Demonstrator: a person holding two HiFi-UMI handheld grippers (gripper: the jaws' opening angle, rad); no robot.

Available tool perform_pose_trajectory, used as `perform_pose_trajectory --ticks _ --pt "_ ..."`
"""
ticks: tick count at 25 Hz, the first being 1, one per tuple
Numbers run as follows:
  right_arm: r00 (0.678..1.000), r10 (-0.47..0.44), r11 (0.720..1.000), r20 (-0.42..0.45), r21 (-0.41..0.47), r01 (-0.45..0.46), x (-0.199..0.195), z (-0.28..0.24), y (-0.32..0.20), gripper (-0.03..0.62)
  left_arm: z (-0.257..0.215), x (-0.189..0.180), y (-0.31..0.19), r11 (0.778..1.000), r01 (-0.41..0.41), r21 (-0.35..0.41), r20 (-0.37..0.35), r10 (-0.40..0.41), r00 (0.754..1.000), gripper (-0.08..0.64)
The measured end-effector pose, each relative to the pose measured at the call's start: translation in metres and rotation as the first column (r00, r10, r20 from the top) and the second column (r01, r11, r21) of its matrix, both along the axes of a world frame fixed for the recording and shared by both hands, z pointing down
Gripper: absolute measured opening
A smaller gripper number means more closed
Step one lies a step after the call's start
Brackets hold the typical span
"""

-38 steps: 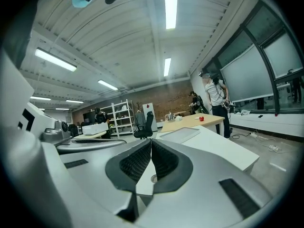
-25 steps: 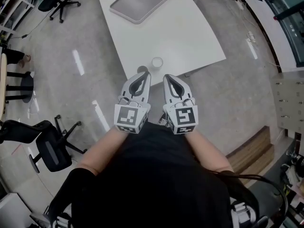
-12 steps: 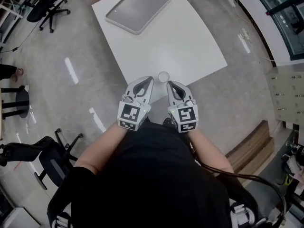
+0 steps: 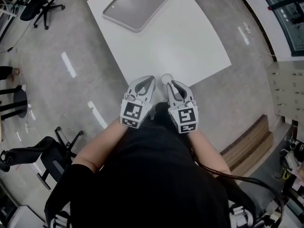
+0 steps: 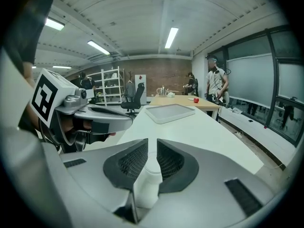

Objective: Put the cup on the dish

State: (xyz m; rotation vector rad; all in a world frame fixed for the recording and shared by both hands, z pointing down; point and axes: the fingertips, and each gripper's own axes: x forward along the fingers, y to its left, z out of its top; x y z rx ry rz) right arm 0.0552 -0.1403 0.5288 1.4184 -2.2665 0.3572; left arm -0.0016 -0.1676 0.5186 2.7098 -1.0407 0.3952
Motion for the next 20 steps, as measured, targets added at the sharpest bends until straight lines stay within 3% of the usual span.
perform_pose_trajectory --ticks 2,4,7,12,20 --pt "0.999 -0.031 0.999 0.015 -0.018 0.032 -0.001 0.008 -0.004 0.027 0.007 0.003 -0.008 1.0 0.012 -0.012 0.011 -0.012 1.0 -0.003" --pt "0.996 -0.079 0.996 0.041 -0.044 0.08 -0.007 0.016 -0.009 0.166 0.012 0.003 -0.017 0.999 0.032 -0.02 0.016 -0.031 0.999 -0.003" --pt "0.99 -0.136 0.988 0.032 -0.063 0.138 -0.012 0.03 -0.015 0.22 0.021 0.003 -0.026 0.998 0.051 -0.029 0.034 -0.05 0.998 -0.003" --pt "0.987 -0.158 0.981 0.015 -0.107 0.159 -0.007 0.056 -0.024 0.258 0.034 0.004 -0.033 0.996 0.066 -0.062 0.052 -0.063 0.997 -0.003" --pt "0.981 -0.194 0.965 0.013 -0.176 0.194 -0.012 0.096 -0.031 0.264 0.047 0.003 -0.036 0.994 0.069 -0.083 0.081 -0.063 0.995 -0.003"
